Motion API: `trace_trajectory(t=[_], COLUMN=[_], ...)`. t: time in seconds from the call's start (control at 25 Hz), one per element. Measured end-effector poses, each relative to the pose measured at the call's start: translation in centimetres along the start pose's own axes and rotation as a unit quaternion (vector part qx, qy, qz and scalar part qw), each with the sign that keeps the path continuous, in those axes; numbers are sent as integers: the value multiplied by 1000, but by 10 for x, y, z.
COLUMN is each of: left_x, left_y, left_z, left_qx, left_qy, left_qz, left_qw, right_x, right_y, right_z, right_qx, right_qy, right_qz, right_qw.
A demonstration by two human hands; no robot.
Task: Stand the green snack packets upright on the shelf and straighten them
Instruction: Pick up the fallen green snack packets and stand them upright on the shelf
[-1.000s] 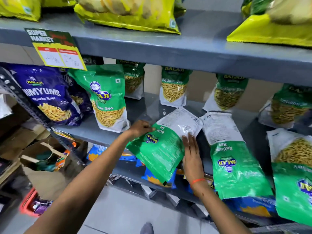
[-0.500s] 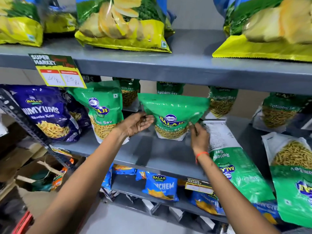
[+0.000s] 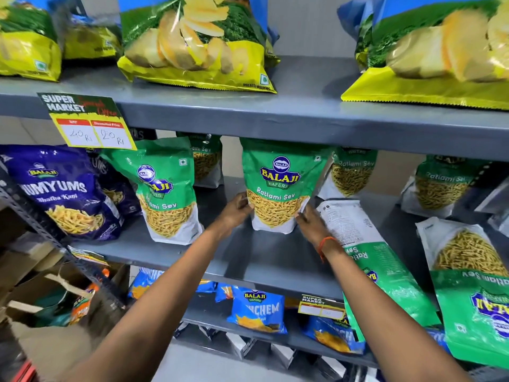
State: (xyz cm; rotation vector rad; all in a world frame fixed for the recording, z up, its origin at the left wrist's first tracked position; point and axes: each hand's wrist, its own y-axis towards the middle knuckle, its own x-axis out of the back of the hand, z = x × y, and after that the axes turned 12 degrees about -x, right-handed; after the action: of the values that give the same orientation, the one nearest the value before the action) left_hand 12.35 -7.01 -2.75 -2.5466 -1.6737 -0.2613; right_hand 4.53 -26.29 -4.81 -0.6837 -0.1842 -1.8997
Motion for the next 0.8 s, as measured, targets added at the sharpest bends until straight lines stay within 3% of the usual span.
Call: trace_trajectory(t=[0.24, 0.44, 0.68, 0.8], left_x=[9, 24, 20, 0], left_y=[-15, -52, -73, -86], left_z=[3, 20, 23, 27], left_qx=[-2, -23, -98, -172], left_qy=[15, 4, 17, 158], left_qz=[-8, -13, -28, -86], left_qw=[1000, 1000, 995, 969], right_x=[-16, -36, -42, -33], right_y=[-16, -48, -66, -69], right_z=[0, -9, -10, -13], right_qx=[1, 19, 22, 48], right_qy=[94, 125, 137, 91], right_qz=[86, 106, 71, -11], right_qw=[992, 986, 988, 995])
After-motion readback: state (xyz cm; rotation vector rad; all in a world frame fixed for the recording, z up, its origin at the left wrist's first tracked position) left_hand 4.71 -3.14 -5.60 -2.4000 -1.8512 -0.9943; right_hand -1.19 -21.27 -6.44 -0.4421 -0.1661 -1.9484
